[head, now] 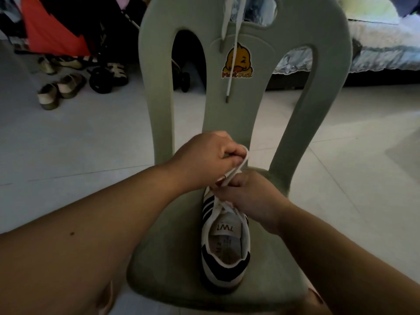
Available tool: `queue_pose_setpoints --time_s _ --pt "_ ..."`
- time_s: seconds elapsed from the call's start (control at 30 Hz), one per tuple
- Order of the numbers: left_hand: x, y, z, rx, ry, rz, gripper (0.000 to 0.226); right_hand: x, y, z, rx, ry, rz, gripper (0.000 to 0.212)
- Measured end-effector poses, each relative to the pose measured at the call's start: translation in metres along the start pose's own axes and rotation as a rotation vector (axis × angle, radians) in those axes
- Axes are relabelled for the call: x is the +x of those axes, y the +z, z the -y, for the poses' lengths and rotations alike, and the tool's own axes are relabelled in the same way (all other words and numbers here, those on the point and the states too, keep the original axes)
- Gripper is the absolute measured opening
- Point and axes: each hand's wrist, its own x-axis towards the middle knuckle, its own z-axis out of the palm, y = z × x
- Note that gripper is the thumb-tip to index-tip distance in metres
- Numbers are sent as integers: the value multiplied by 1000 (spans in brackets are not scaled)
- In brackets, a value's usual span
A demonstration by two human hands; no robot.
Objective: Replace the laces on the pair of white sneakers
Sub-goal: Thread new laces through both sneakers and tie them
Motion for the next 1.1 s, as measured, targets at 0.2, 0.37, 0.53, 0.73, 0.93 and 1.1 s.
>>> queue_pose_setpoints --time_s 0.2,0.37,0.53,0.73,0.93,1.1 --pt "-1 7 -2 -45 -76 40 7 1 -9 -15 616 213 17 24" --pt "-25 22 4 -204 -156 298 9 -1 -14 -25 606 224 -6 17" --pt "-38 33 13 -261 -328 232 27 -4 -14 -26 398 134 -68 19" --pt "-36 24 15 -413 -396 186 21 -6 -9 -20 -285 -148 -100 18" --pt "-34 22 15 -325 -338 216 16 -1 -14 -19 -221 -33 -96 9" --pt "-34 23 16 -352 -385 239 19 -2 -18 -18 407 101 141 27"
